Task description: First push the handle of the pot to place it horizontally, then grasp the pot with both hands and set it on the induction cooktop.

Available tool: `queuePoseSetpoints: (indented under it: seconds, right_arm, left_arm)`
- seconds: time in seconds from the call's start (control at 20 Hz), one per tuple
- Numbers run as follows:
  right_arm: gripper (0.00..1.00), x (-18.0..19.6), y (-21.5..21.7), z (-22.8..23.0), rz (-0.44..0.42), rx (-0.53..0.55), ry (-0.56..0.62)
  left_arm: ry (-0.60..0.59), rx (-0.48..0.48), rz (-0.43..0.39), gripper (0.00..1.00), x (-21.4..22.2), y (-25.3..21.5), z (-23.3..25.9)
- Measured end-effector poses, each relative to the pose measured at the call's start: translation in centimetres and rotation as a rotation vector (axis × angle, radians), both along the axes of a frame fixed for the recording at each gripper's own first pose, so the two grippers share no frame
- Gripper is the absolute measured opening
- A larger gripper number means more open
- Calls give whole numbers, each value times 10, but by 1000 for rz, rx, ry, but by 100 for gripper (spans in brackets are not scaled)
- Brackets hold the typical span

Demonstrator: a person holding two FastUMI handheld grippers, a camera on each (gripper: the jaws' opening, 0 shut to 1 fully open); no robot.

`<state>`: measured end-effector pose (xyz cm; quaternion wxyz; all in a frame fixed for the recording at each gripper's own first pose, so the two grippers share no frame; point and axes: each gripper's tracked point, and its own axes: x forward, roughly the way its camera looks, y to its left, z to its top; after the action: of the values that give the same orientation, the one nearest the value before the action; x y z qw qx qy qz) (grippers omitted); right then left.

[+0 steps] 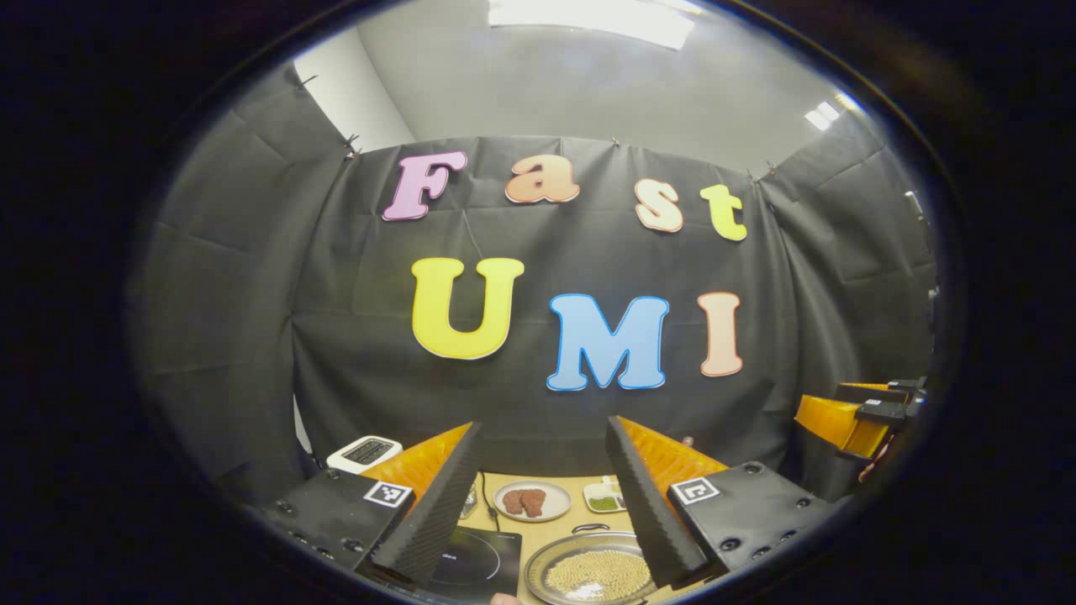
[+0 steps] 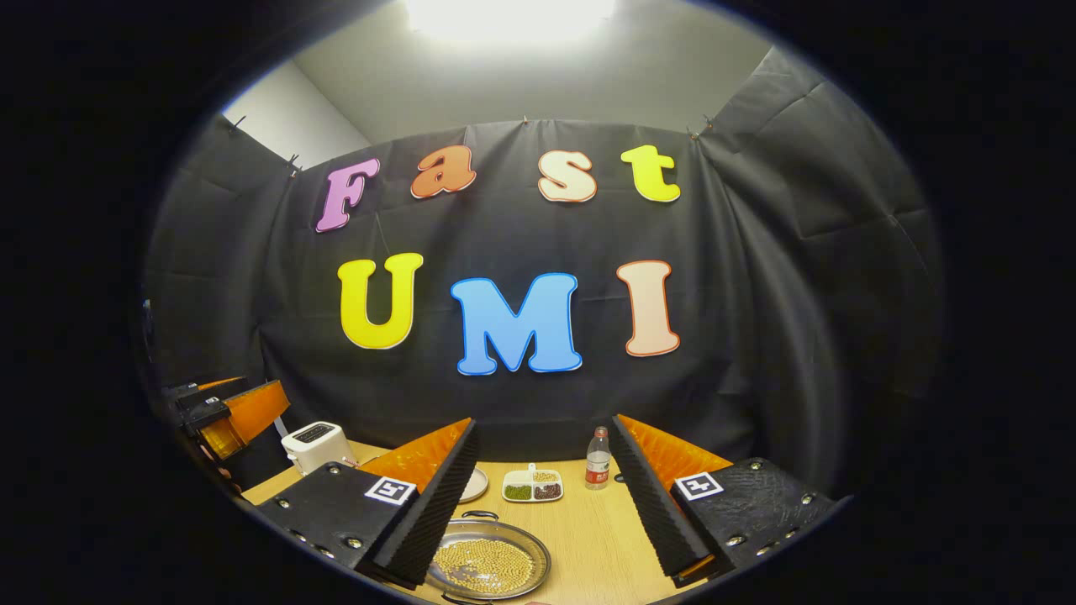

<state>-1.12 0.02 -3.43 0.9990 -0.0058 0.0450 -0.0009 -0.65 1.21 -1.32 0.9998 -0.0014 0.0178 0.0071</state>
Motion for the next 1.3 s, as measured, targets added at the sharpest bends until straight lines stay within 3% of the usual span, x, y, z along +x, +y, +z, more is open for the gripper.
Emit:
queuePoseSetpoints:
  seconds: [0.2, 0.3, 0.35, 0.4, 0.45, 0.6, 0.8, 0.85, 1.15, 1.2, 1.3]
  right_arm:
    - [91, -1, 0, -18, -15, 22, 67]
    - [78, 2, -3, -31, -36, 37, 116]
    - [65, 2, -3, -39, -41, 42, 143]
    - [62, 2, -4, -45, -47, 43, 170]
    - [51, 1, -3, -53, -48, 47, 197]
    - [43, -2, -2, -75, -55, 51, 275]
    - [42, -6, 9, -112, -26, 44, 409]
    - [24, -9, 19, -124, 8, 55, 455]
    - [27, -37, 58, -188, 134, 98, 702]
    - [27, -42, 63, -196, 148, 92, 732]
    - [28, -54, 73, -212, 174, 91, 792]
  left_arm:
    - [9, 1, -3, 97, 2, 3, -4]
    - [14, 0, 0, 95, 4, 5, -7]
    - [17, -1, 2, 94, 4, 7, -10]
    - [20, -1, 4, 99, 4, 8, -10]
    - [24, -1, 6, 99, 4, 9, -14]
    - [38, 3, 9, 94, 4, 13, -18]
    - [61, 5, 16, 94, 3, 19, -28]
    - [67, 7, 19, 94, 3, 21, -31]
    - [105, 6, 37, 94, -6, 37, -48]
    - [113, 4, 40, 99, -7, 40, -51]
    - [124, 1, 50, 94, -10, 46, -56]
